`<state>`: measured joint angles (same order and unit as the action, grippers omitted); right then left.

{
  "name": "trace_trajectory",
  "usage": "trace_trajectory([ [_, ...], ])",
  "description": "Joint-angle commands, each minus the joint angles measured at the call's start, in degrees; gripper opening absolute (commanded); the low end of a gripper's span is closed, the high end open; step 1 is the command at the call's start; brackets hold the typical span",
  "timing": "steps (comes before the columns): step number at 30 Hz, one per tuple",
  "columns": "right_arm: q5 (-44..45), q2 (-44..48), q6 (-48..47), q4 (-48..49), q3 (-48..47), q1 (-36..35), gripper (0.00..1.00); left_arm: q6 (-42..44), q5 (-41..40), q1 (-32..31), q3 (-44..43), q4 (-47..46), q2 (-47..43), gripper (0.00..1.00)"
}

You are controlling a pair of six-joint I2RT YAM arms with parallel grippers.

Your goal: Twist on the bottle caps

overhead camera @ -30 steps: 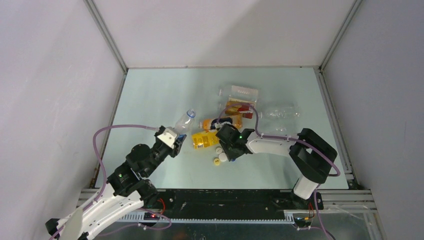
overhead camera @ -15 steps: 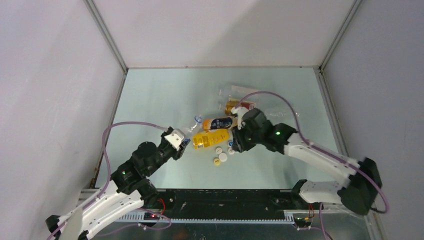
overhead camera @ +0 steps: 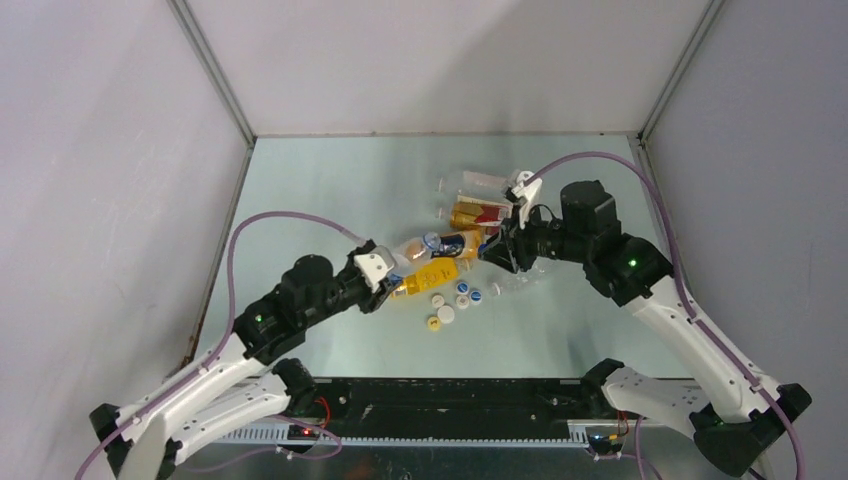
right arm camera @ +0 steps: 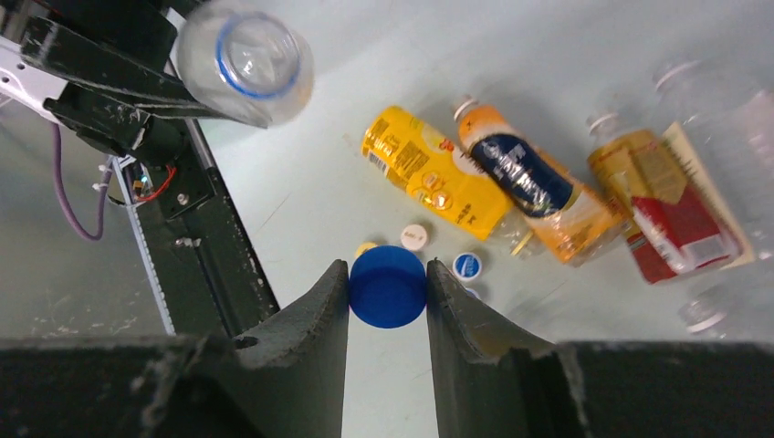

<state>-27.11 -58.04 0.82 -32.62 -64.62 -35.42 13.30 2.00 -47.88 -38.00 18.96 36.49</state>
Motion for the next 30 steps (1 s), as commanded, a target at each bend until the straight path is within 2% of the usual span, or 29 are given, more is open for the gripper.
trace_trajectory([
  [1, -5.21, 1.45, -10.26, 1.29, -3.64, 0.94, 0.00, 4.70, 8.25, -0.20, -5.52, 1.85, 5.03, 0.43],
  [7, -11.52, 5.62, -19.13, 4.57, -3.77, 1.08, 0.00, 9.35, 17.36, -0.20, -12.28, 7.04, 11.88, 0.41],
  [17, -24.40, 6.59, -24.61, 4.96, -3.77, 1.38, 0.00, 11.59, 25.86, -0.26, -15.05, 8.11, 15.28, 0.40],
  [30, -27.52, 4.54, -27.07, 0.25, -3.76, 1.13, 0.00, 10.39, 27.65, -0.33, -15.09, 5.82, 14.73, 0.39],
])
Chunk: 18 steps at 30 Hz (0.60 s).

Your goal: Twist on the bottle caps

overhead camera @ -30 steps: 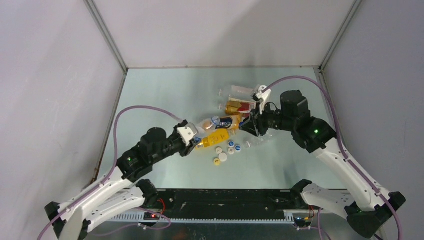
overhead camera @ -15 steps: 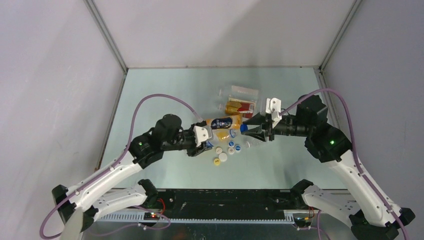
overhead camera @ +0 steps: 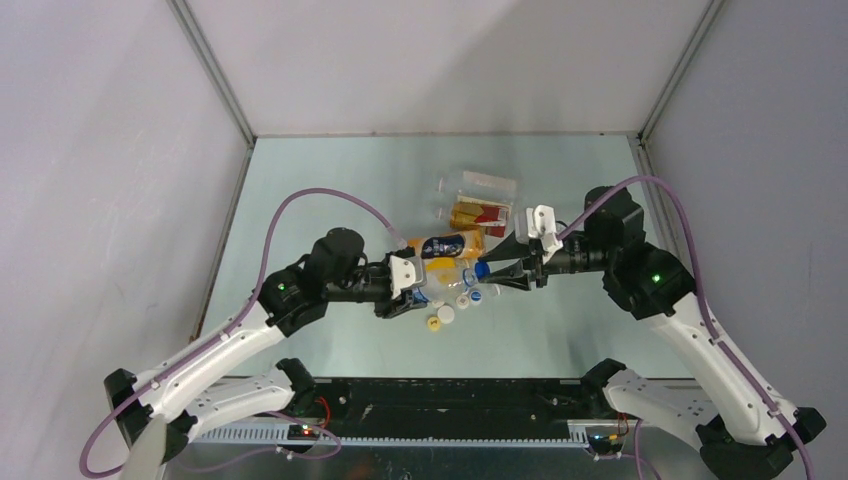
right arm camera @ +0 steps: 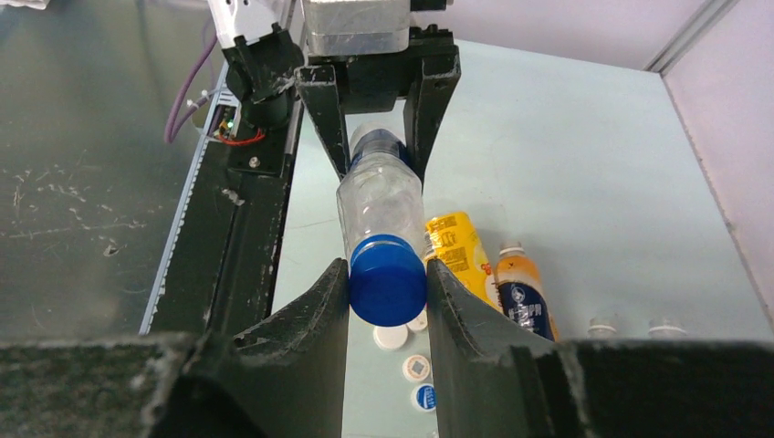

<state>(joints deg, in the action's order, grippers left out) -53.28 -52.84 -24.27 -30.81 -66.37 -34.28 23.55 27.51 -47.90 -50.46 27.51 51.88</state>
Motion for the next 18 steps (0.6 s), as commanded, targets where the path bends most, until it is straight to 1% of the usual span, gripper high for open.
trace_trajectory([
  [1, -1.29, -0.96, -2.17, -1.92, -2.01, -0.04, 0.00, 0.08, 2.26, -0.32, -2.63, -2.77, -0.56, 0.38],
  [12, -2.10, -3.31, -2.82, -3.29, -2.02, -0.53, 0.00, -0.76, 3.85, -0.31, -3.19, -4.53, 0.41, 0.36],
  [18, -3.84, -4.33, -3.11, -3.31, -2.05, -0.83, 0.00, -1.44, 4.90, -0.23, -3.71, -5.19, 1.47, 0.30],
])
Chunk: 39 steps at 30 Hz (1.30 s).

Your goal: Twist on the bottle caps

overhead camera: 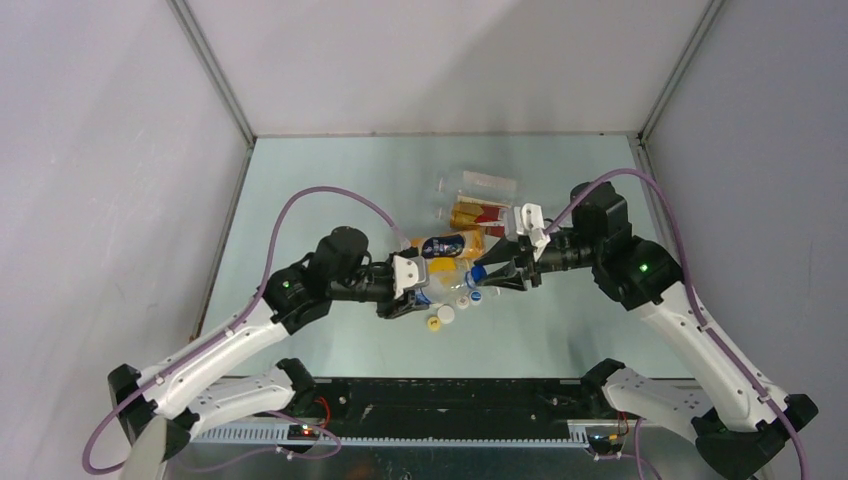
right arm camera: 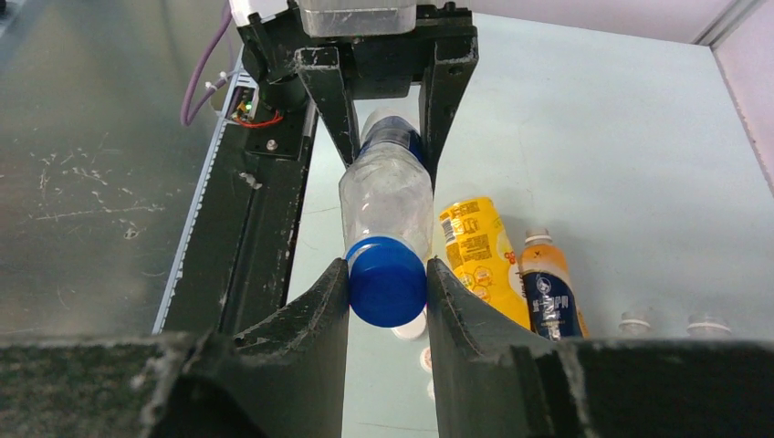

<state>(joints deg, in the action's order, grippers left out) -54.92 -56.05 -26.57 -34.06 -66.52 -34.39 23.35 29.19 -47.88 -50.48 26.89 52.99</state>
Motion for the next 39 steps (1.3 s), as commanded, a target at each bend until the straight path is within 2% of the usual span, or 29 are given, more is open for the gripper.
trace_trajectory([
  [1, -2.69, -1.33, -0.89, -0.13, -1.87, -0.75, 0.00, -1.57, 3.35, -0.21, -3.69, -4.97, 0.49, 0.29],
  [9, -3.27, -1.71, -2.72, -2.15, -1.88, 0.02, 0.00, -4.77, 9.02, 3.22, -2.45, -10.82, 0.20, 0.23],
  [24, -7.76, -2.37, -0.50, 1.40, -1.94, 1.94, 0.00, -3.58, 15.96, 4.28, -2.83, -12.21, 0.85, 0.23],
  [31, -8.35, -3.18, -2.91, 0.00, -1.86, 2.44, 0.00, -8.92, 20.68, 4.59, -2.82, -19.18, 2.41, 0.20],
  [39, -8.09, -6.02, -3.35, -2.96, -3.74, 2.58, 0.00, -9.13, 20.18, 4.59, -4.54, -20.08, 4.43, 0.19],
])
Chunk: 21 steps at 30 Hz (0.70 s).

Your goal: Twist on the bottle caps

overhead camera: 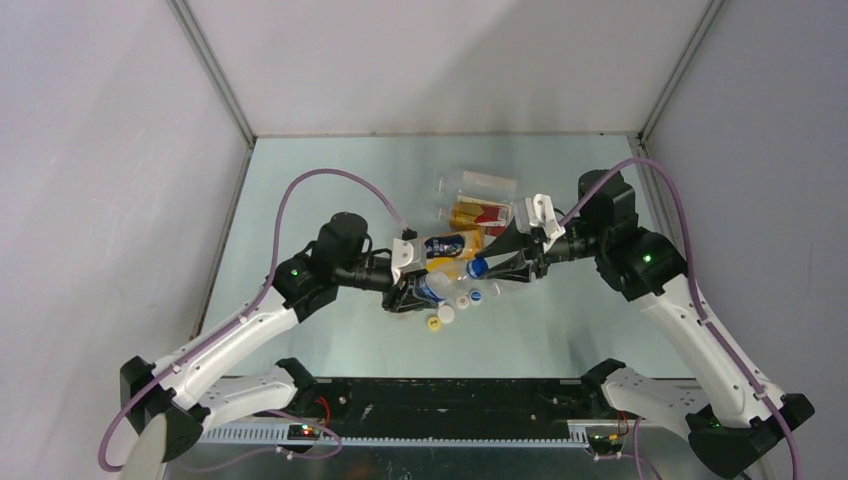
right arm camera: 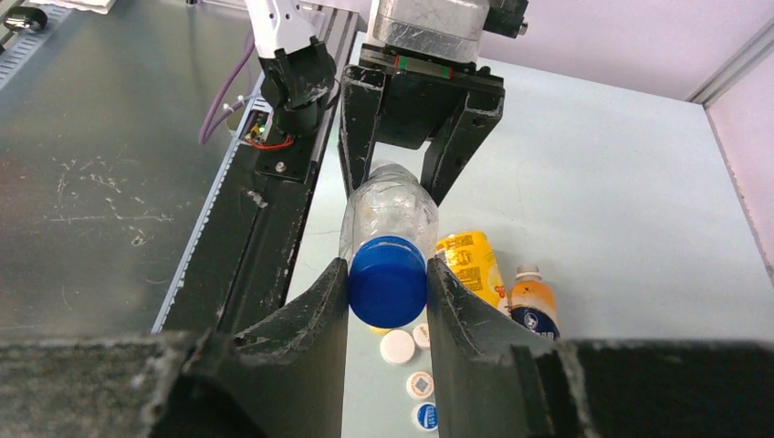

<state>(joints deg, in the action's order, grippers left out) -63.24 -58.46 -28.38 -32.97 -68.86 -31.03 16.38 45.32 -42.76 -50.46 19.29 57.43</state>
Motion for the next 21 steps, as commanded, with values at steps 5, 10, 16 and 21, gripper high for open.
trace_trajectory([
  [5, 2.37, -5.89, -0.19, -6.81, -3.94, -1.22, 0.00, -0.45, 0.16, -0.96, -5.22, -11.56, 0.33, 0.17],
  [10, 6.13, -6.33, 4.30, -5.94, -3.95, -1.72, 0.00, -0.04, -7.44, -2.33, -3.31, -15.49, -1.33, 0.16],
  [16, 11.17, -6.69, 13.09, -5.17, -3.93, -2.59, 0.00, 1.76, -14.70, -3.89, -2.39, -18.35, -2.73, 0.14],
  [21, 11.58, -8.14, 23.96, -3.04, -3.91, -3.35, 0.00, 2.73, -18.62, -5.05, -1.03, -22.70, -3.84, 0.13],
])
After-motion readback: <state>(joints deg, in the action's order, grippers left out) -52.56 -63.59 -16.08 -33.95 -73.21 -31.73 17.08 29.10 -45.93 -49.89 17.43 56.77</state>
